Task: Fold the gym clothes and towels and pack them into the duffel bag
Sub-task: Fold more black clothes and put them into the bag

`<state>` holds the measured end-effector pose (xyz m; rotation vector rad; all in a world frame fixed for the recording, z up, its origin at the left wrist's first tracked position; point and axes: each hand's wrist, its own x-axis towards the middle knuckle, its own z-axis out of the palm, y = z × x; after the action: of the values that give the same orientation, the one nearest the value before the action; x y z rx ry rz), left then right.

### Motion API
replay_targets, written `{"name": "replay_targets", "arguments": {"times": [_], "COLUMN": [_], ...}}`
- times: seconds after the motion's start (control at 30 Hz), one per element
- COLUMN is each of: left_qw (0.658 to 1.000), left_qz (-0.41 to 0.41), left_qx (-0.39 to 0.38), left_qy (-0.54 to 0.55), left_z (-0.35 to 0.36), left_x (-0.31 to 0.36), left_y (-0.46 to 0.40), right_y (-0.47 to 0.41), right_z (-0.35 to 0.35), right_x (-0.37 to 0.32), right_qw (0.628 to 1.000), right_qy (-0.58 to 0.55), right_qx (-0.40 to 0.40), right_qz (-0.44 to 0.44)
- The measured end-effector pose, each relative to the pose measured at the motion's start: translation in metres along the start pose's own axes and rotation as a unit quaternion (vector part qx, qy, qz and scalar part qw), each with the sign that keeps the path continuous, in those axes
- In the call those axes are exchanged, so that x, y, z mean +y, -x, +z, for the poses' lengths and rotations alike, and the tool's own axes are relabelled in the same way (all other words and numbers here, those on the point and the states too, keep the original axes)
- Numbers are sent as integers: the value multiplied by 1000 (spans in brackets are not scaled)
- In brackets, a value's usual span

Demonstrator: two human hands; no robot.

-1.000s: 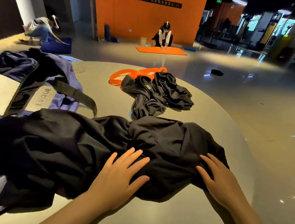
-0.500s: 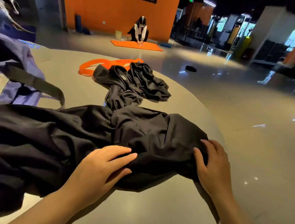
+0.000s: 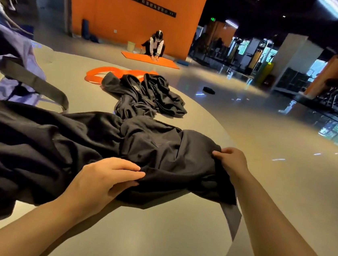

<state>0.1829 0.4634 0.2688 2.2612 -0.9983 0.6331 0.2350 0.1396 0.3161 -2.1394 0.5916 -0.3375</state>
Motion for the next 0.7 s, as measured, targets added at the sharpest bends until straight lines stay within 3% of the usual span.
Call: {"name": "replay_targets", "arguments": {"times": [0.13,0.27,0.33,0.5,0.7], "left_qw": [999,978,961,928,952], "left_qz": [-23,-125,-170,-230,-187], "left_qx": [11,94,136,124,81], "left_qy": [39,140,171,265,230], "left_z": [-1,-7,-9,-11,-10], "left_x": [-2,-1,0,-3,7], "left_y": [0,-4,-6,-7,-7], "right_y": [39,92,117,168,187], "right_z": [10,25,37,67,61], "right_x": [-26,-51,-56,-46,-35], "right_qw": [967,847,796,747,792], "right_qy": [19,127,171,260,158], "right_qx": [85,141,114,8,4], "right_qz": [-237,-496,-569,-612,-590]}}
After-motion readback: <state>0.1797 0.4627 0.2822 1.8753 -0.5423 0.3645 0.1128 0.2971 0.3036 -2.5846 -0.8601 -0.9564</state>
